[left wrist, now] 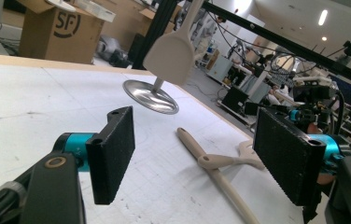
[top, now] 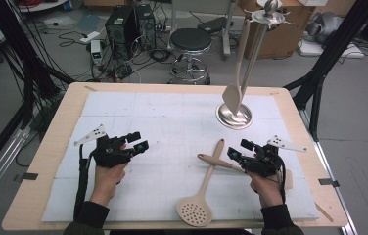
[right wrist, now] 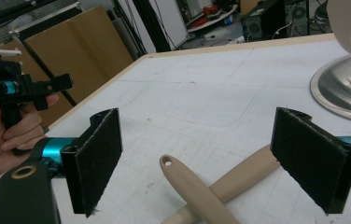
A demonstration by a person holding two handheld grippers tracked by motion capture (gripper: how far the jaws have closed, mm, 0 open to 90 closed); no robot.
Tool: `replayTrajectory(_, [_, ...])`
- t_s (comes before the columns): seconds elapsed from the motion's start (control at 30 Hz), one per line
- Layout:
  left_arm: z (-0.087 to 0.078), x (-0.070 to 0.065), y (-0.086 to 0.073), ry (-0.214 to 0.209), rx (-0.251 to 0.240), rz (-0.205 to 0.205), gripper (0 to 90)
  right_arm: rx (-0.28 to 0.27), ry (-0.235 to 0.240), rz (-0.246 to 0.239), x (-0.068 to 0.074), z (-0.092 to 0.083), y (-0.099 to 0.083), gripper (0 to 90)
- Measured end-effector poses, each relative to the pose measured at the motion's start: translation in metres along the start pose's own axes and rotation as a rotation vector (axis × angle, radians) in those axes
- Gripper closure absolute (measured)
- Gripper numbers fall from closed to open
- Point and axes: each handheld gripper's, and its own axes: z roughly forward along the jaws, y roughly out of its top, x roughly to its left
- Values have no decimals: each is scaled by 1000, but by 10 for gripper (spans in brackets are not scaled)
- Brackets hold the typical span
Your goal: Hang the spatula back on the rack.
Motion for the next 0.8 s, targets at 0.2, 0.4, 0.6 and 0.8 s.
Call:
replayTrajectory(0.2, [-15,2,0,30,-6,0,301,3,-6,-7,-1,1,0,159])
replayTrajectory(0.4, [-28,2,-5,45,-26,-13,301,17,-2,-8,-2,3,-2,159])
replayTrajectory(0.6, [-28,1,-9,47,-9,-10,301,12,-1,-12,1,1,-2,159])
replayTrajectory(0.8, [-30,-1,-11,50,-13,-4,298,7,-4,-14,1,0,-2,159])
